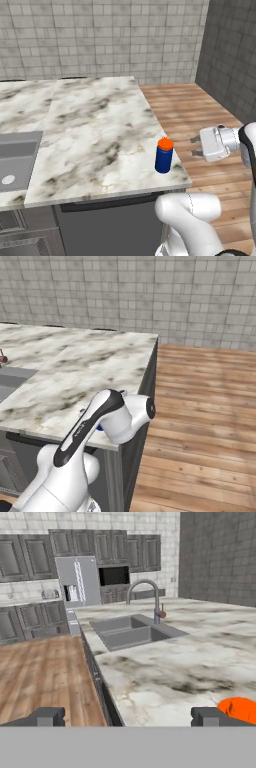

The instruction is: Pick the boxed drink, water bottle from the counter and place them in the open cabinet.

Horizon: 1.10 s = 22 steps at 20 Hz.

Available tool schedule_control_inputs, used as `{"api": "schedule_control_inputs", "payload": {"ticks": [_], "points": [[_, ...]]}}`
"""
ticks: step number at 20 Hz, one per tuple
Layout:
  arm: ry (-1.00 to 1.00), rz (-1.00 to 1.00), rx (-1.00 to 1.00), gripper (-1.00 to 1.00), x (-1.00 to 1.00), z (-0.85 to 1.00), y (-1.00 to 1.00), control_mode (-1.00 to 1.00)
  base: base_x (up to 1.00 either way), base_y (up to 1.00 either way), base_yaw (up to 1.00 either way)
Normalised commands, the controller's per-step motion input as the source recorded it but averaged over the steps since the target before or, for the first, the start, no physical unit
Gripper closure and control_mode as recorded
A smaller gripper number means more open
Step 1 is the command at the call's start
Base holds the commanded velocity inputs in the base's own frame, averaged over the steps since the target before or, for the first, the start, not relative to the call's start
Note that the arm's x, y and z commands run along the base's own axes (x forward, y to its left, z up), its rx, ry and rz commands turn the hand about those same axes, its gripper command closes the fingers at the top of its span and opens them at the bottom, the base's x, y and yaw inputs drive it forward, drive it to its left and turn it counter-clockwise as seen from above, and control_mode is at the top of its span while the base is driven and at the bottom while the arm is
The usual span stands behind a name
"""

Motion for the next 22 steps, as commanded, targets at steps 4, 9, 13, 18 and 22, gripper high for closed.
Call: {"api": "schedule_control_inputs", "payload": {"ticks": [4,9,13,18,22], "points": [[0.00,0.01,0.00,-1.00,0.20,-0.14,0.00,-1.00,0.00,0.00,0.00],[0.00,0.00,0.00,-1.00,0.21,-0.12,0.03,-1.00,0.00,0.00,0.00],[0.00,0.00,0.00,-1.00,0.13,-0.08,0.04,-1.00,0.00,0.00,0.00],[-0.01,0.00,0.00,-1.00,0.07,-0.08,0.08,-1.00,0.00,0.00,0.00],[-0.01,0.00,0.00,-1.00,0.14,-0.05,0.03,-1.00,0.00,0.00,0.00]]}}
